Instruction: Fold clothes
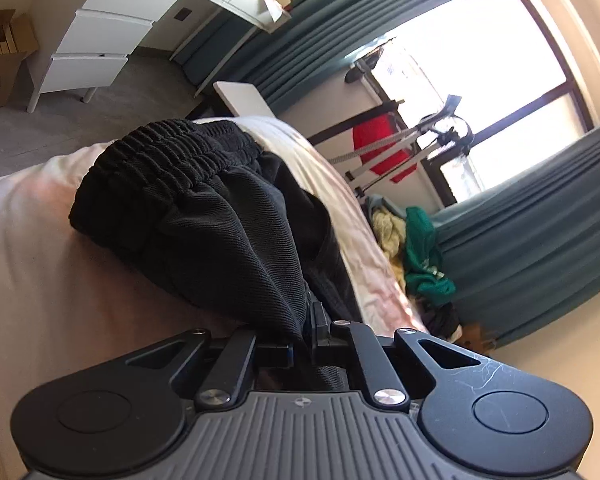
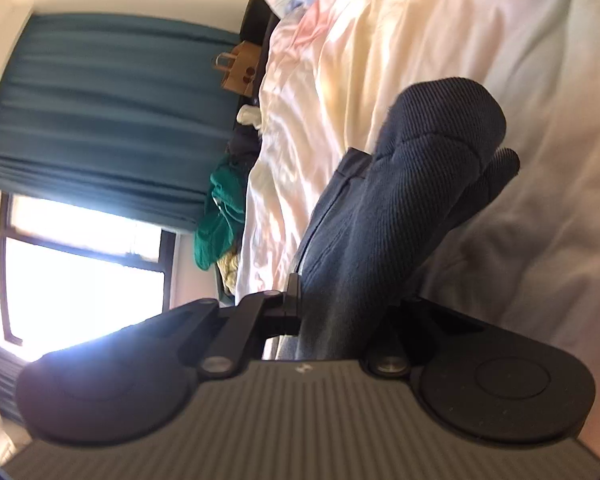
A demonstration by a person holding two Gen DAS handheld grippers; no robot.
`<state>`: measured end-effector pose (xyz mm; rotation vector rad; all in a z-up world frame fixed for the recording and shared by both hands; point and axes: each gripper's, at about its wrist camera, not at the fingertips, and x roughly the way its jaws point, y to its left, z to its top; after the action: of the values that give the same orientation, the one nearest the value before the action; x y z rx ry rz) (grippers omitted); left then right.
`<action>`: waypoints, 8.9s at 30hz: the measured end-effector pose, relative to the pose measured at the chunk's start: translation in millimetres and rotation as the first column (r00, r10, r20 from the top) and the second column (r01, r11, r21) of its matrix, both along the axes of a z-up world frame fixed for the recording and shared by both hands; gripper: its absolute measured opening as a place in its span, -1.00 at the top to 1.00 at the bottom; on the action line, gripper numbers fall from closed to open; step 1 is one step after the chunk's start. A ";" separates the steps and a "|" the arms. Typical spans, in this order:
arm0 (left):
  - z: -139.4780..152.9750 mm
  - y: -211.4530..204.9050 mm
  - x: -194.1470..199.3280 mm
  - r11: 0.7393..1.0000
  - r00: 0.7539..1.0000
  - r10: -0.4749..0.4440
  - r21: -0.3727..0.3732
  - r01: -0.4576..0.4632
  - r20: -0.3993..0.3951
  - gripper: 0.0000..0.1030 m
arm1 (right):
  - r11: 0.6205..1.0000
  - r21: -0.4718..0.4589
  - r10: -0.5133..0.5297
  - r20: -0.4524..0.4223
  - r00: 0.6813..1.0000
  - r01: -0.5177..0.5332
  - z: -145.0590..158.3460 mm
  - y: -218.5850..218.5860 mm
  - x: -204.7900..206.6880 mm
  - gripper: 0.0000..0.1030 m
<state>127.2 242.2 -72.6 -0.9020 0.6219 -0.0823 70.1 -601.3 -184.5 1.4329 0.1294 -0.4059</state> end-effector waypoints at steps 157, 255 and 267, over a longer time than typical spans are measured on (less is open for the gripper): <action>-51.2 22.4 10.1 0.959 0.954 0.268 -0.063 -0.278 -0.131 -0.44 | 0.378 -0.702 0.319 -0.514 0.797 -0.604 51.5 268.4 13.3 0.55; -29.7 -289.8 -12.5 0.483 0.930 -0.367 0.851 0.204 -0.014 -0.75 | 0.681 -0.287 0.694 -0.042 0.719 -0.674 16.4 147.1 91.9 0.38; -35.6 -291.0 -24.1 0.533 0.933 -0.344 0.839 0.107 0.100 -0.75 | 0.734 -0.372 0.633 0.069 0.771 -0.569 52.2 147.3 72.3 0.77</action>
<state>103.1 -48.9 -108.2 0.1396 0.4469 -0.1256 142.3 -454.0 -132.3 1.0088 0.3466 0.2516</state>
